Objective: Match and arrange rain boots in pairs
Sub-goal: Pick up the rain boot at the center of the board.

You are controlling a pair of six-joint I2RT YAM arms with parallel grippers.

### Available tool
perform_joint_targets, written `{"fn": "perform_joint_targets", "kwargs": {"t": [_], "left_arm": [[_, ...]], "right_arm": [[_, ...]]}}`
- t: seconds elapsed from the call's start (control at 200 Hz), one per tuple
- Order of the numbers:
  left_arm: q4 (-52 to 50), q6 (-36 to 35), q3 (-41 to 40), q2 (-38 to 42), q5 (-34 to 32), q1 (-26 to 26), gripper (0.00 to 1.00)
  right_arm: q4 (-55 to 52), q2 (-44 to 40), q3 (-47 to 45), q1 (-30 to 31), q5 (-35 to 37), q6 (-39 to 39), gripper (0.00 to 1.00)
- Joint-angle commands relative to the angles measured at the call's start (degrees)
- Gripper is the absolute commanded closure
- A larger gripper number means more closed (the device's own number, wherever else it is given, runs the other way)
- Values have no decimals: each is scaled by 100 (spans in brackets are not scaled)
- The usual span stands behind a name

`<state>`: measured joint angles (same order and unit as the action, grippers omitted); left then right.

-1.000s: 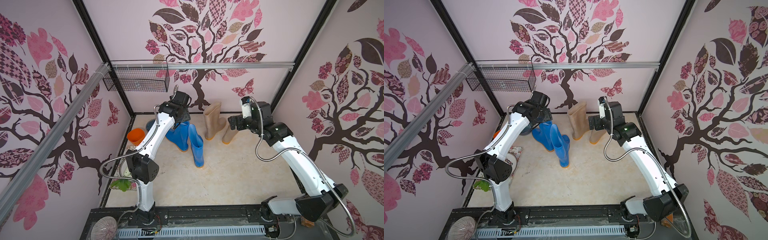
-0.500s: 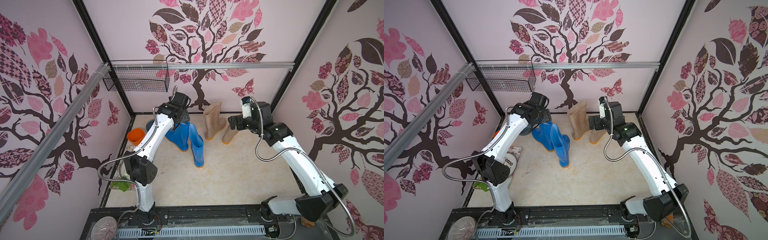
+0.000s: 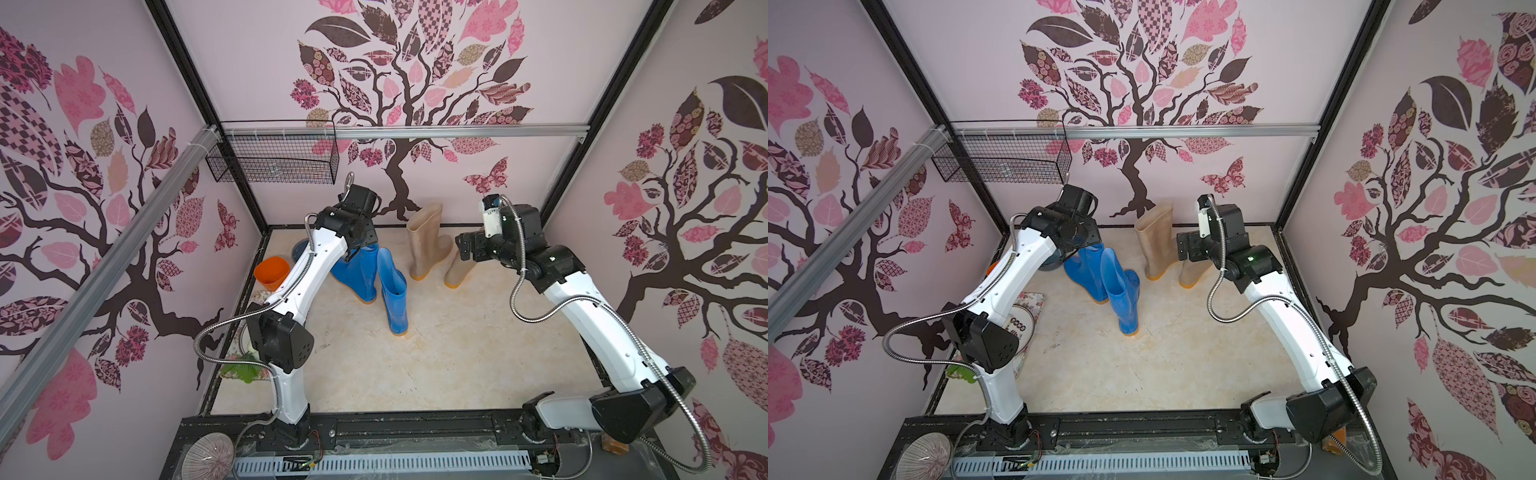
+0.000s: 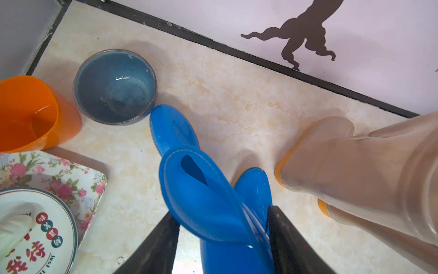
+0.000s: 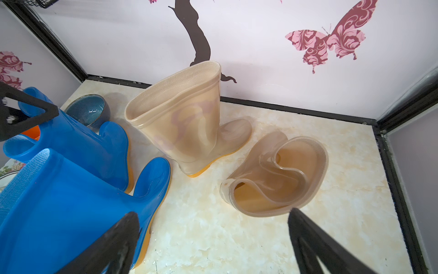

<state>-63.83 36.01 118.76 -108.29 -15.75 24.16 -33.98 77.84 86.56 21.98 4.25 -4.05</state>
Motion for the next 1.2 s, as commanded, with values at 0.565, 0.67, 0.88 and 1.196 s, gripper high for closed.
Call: {"fn": "perform_joint_targets", "kwargs": {"t": [0.565, 0.67, 0.88, 1.196], "left_arm": [[297, -248, -345, 421, 334, -277, 100], [355, -421, -307, 482, 578, -372, 100], [233, -997, -47, 645, 1123, -395, 100], [-213, -1546, 130, 940, 1409, -395, 100]], "right_arm": [[101, -125, 0, -36, -71, -35, 0], [36, -92, 68, -36, -52, -52, 0], [22, -301, -10, -41, 32, -76, 0], [85, -227, 75, -43, -144, -153, 0]]}}
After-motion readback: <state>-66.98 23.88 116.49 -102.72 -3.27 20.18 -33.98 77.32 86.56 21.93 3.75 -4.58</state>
